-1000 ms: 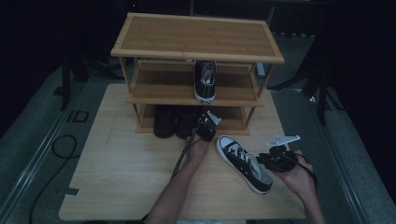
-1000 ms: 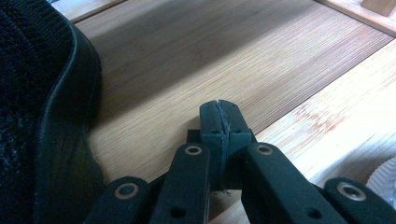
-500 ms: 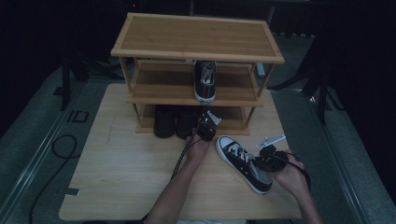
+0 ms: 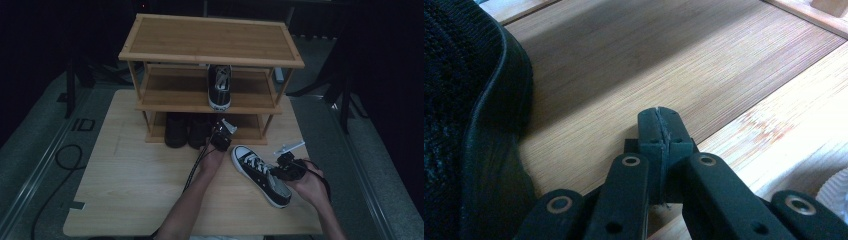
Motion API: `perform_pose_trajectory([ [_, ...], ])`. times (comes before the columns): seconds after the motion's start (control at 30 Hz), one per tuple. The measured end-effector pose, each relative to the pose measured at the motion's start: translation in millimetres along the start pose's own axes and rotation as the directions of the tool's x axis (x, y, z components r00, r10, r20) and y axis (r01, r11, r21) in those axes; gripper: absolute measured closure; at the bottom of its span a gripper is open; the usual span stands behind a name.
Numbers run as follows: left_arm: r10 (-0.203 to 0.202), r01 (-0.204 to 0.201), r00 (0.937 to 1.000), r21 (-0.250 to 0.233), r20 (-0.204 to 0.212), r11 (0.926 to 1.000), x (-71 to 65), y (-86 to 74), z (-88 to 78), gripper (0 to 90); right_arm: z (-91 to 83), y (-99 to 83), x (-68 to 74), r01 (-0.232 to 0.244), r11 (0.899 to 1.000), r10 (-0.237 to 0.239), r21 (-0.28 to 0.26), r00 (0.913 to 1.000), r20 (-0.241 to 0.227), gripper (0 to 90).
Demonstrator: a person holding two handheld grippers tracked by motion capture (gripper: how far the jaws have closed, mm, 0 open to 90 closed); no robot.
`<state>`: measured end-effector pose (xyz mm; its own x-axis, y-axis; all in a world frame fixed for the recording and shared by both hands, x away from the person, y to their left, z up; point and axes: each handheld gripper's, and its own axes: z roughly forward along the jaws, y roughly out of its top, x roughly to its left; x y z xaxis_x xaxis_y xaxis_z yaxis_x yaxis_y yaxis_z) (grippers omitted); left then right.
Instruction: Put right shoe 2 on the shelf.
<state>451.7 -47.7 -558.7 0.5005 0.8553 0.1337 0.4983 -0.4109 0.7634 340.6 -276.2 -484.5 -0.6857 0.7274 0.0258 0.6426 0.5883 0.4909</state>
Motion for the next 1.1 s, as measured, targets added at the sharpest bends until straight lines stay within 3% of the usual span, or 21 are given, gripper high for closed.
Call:
perform_pose_trajectory([
  [0.73,0.0,0.0,1.0,0.0,0.0,1.0,0.1,0.0,0.0,90.0,-24.6,0.0,-9.6,-0.031,0.998,0.03,-0.059,0.9994,-0.017,88.9],
  [1.1,-0.006,0.006,1.0,0.0,0.003,1.0,0.5,0.0,0.1,90.0,-41.0,8.3,-13.0,-0.012,0.997,0.011,-0.072,0.9999,-0.013,88.8],
])
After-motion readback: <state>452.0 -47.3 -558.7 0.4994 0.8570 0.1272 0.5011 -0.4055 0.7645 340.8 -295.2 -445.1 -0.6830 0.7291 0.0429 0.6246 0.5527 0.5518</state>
